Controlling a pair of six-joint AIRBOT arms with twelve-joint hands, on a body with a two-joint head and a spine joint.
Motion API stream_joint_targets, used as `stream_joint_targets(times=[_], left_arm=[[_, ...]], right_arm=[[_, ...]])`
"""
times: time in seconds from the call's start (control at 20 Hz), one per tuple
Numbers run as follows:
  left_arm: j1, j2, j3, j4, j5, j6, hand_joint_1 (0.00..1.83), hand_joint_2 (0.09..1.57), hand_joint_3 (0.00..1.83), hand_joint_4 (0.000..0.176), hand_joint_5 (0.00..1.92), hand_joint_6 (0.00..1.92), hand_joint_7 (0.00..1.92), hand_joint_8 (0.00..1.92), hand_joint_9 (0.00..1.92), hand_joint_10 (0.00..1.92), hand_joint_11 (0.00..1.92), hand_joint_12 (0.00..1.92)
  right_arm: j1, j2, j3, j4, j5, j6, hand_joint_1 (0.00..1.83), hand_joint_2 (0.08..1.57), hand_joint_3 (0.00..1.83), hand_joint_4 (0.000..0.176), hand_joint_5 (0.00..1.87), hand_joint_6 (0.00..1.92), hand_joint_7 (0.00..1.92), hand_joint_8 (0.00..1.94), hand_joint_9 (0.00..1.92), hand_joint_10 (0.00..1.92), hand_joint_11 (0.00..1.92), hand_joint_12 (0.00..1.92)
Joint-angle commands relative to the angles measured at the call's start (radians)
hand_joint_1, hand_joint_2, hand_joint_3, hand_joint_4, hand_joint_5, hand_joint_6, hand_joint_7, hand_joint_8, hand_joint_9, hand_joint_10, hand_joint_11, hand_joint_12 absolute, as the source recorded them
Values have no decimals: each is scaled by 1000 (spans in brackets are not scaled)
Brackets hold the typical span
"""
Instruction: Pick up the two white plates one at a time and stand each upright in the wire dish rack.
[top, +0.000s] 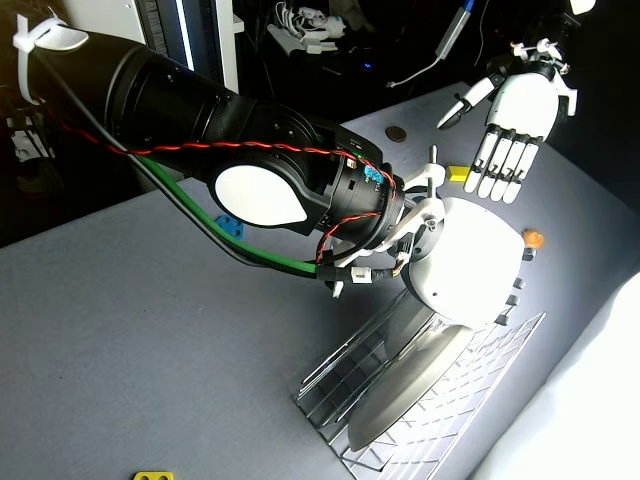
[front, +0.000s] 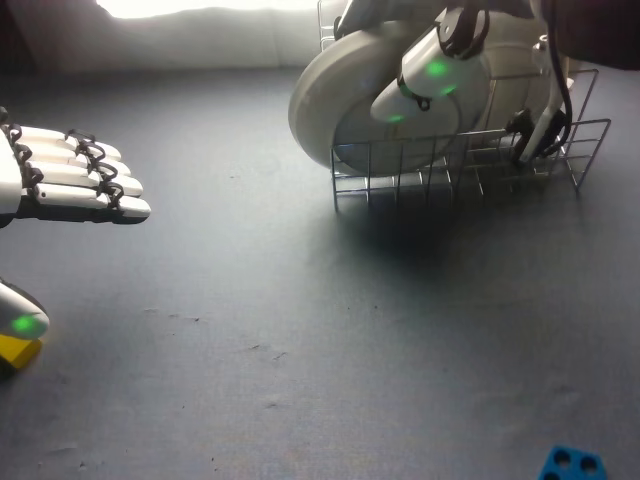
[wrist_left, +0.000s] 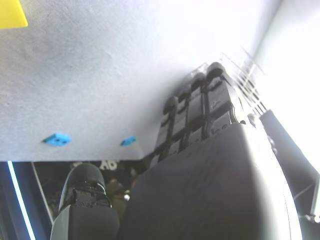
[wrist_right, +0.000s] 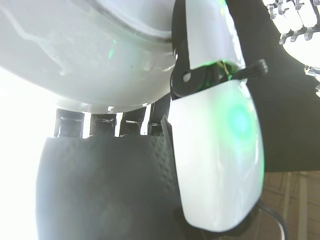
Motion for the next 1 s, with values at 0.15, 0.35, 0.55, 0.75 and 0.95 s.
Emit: stream_joint_targets(times=[0.15,0.35,0.55,0.75,0.95], left_arm=[[-7,4,5,-62,-27,-4,0,1092,0,0,0,0,0,0,0,0,0,0],[-7,4,4,-62,-27,-4,0,1093,1,0,0,0,0,0,0,0,0,0],[-7,4,4,-62,-27,-4,0,1093,0,0,0,0,0,0,0,0,0,0],[-7,3,3,-62,-27,-4,0,1090,0,0,0,0,0,0,0,0,0,0],[-7,4,1,-62,-27,-4,0,1091,0,0,0,0,0,0,0,0,0,0]], right_arm=[[2,-1,11,7,147,5,1371,1116,0,0,899,1126,1046,826,866,1190,716,1271],[-7,-4,11,7,153,5,1208,1137,1,19,883,1143,988,972,932,419,636,1288],[-11,-5,10,6,157,5,1210,1135,0,14,877,1148,1004,948,968,323,630,1279],[-11,-5,10,6,159,5,1165,1132,1,0,916,1069,928,526,949,243,589,1275],[-12,-3,10,6,158,5,1221,999,0,0,910,290,1027,83,975,149,572,1245]])
